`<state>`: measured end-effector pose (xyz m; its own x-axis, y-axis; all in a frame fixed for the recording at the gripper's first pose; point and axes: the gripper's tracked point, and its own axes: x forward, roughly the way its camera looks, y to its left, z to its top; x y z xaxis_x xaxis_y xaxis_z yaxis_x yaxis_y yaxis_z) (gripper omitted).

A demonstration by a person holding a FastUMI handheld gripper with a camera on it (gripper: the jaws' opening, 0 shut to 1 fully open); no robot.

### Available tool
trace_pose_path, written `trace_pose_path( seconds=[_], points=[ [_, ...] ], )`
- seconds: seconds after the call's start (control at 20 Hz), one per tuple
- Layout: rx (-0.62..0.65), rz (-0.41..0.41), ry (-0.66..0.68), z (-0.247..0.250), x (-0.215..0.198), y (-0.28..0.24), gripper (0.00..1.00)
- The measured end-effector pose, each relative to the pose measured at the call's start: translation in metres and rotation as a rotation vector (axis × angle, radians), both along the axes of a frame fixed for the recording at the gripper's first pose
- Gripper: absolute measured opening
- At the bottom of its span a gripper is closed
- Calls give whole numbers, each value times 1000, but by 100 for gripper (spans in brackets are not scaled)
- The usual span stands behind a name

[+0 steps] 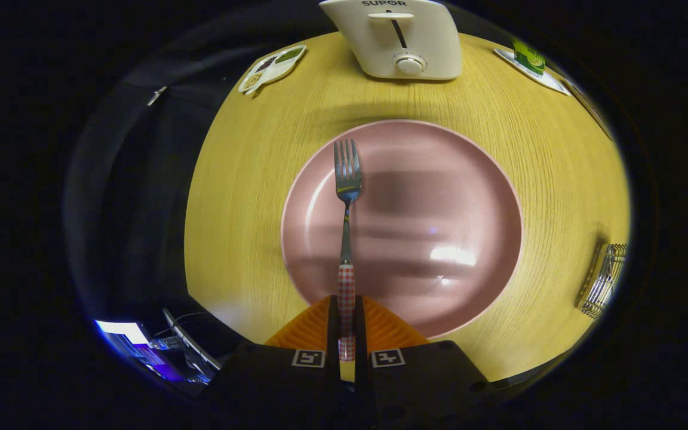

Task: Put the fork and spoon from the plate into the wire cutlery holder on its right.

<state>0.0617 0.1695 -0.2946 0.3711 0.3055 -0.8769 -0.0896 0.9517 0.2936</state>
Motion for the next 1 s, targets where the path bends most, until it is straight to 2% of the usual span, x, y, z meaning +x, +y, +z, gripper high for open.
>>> trace_pose_path(
  seconds=[0.2,0.3,0.45,0.7,1.0],
  points=[
    [-13,32,-46,29,-23,-34,13],
    [-27,93,-79,49,-38,-53,13],
    [-63,142,-131,81,-53,-91,13],
    [-100,157,-132,112,-90,-151,13],
    [-162,160,-51,126,-128,-222,13]
  ],
)
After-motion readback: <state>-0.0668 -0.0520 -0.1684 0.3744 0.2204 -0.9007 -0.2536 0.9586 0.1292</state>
